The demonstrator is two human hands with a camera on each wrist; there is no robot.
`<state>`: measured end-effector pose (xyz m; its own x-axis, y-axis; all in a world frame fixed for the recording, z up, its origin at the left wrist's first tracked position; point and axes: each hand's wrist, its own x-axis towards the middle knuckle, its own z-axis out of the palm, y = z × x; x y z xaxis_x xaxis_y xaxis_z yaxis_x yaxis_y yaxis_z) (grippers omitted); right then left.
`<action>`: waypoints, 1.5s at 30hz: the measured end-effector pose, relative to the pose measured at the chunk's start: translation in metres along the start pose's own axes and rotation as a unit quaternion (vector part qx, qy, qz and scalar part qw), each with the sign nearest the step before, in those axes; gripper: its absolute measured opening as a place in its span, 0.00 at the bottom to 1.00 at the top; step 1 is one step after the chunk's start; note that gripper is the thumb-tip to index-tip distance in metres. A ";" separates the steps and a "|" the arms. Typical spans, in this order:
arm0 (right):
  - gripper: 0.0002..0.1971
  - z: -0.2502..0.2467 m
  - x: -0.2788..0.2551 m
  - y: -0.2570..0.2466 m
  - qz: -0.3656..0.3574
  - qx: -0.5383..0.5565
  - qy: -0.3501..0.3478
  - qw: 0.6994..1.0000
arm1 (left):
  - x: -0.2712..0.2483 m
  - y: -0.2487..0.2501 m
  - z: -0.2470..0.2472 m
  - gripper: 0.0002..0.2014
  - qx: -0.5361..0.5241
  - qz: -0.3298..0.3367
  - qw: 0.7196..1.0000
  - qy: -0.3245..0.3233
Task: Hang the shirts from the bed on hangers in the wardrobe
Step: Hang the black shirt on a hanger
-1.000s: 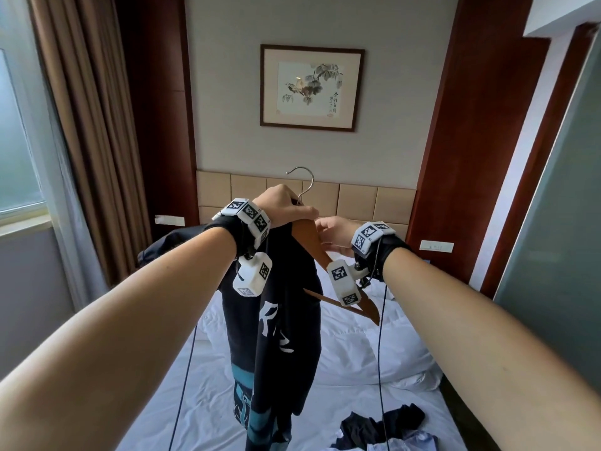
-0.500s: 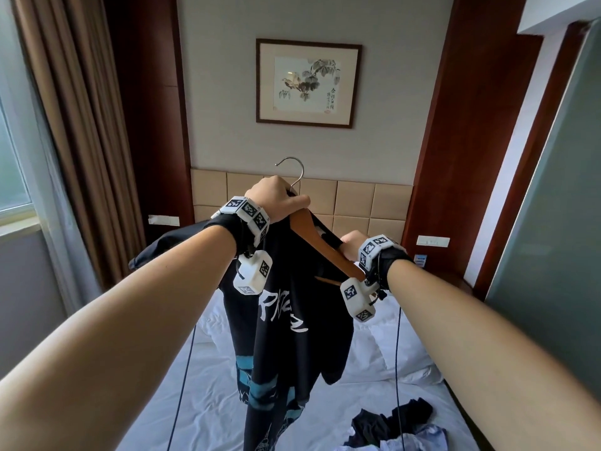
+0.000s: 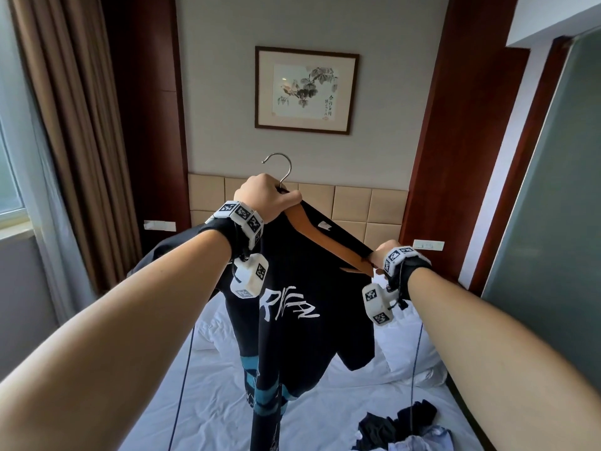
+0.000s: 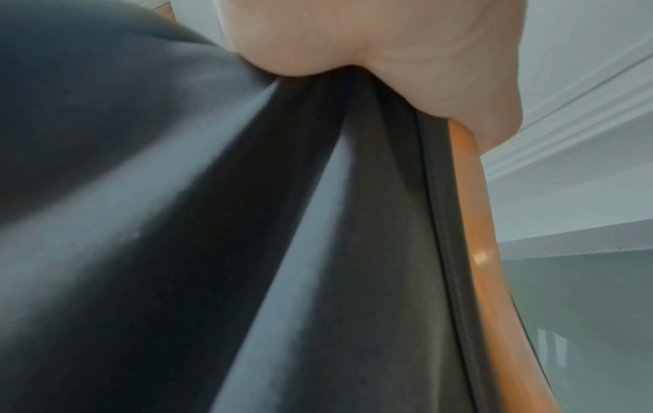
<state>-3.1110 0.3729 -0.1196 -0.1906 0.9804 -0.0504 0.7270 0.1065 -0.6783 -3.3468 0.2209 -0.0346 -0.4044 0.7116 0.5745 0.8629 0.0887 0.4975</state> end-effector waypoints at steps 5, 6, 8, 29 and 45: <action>0.09 0.003 -0.018 -0.009 0.006 -0.172 0.050 0.984 | -0.001 -0.011 -0.005 0.22 -0.009 -0.001 1.000 0.006; 0.07 0.004 -0.024 -0.011 -0.013 -0.219 0.046 0.975 | -0.002 -0.013 -0.005 0.22 -0.011 -0.001 1.000 0.008; 0.14 0.007 -0.021 -0.014 -0.034 -0.255 0.065 0.964 | -0.003 -0.017 -0.007 0.21 -0.015 -0.004 1.000 0.012; 0.12 0.029 -0.015 -0.042 -0.073 -0.150 0.052 0.985 | -0.006 -0.041 -0.005 0.27 -0.007 -0.020 1.000 0.010; 0.24 0.033 -0.045 -0.079 -0.134 -0.055 0.032 0.989 | 0.007 -0.027 0.023 0.27 -0.124 -0.034 0.991 0.022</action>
<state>-3.1820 0.3146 -0.0879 -0.3458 0.9230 0.1688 0.7245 0.3770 -0.5770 -3.3654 0.2395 -0.0593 -0.4764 0.6780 0.5598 0.7346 -0.0429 0.6771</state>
